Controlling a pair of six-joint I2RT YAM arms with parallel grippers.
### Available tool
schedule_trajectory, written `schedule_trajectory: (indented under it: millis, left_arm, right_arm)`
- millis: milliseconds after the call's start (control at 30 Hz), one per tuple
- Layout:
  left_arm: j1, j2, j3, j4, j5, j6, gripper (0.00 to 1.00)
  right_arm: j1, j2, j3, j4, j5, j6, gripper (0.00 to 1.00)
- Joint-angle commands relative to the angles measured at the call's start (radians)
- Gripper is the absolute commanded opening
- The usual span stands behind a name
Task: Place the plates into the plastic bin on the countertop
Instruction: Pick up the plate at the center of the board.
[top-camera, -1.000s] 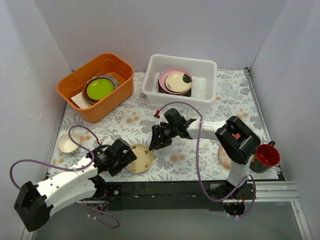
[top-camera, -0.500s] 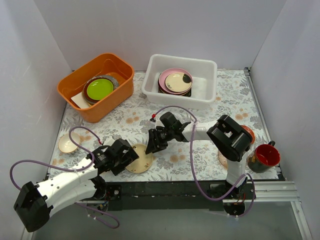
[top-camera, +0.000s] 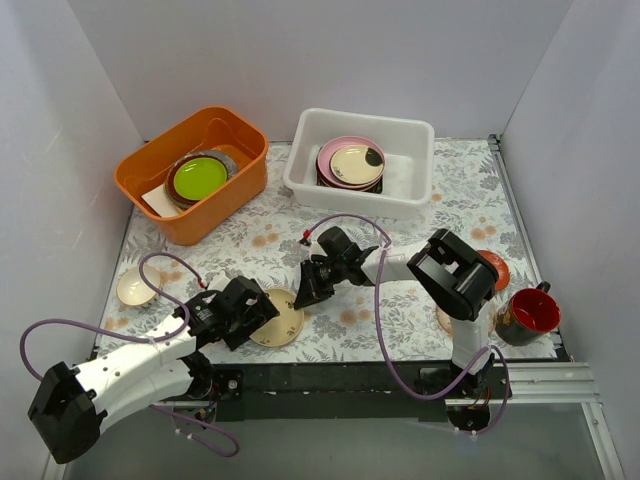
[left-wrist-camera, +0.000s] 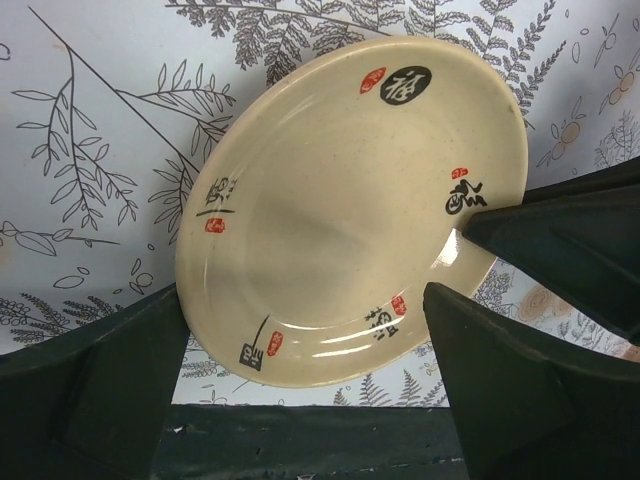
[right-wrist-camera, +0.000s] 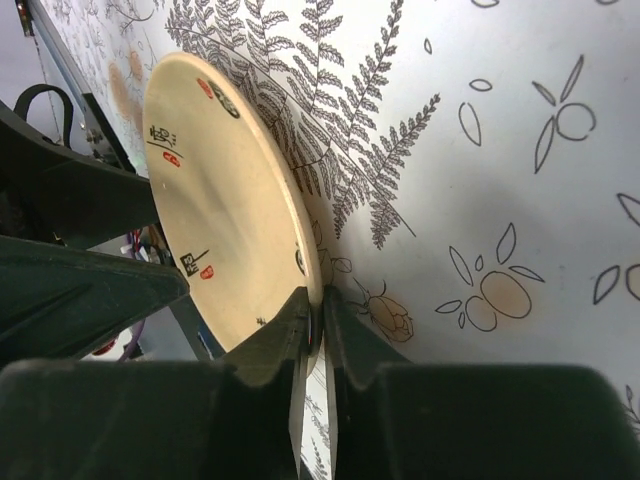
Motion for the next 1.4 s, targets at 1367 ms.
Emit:
schedule_trajectory:
  millis: [1367]
  left_arm:
    - [0.004,-0.09,0.116,0.137,0.066,0.266,0.98]
  right_arm:
    - [-0.283,-0.472,0.129,-0.419,0.264,-0.271,0.01]
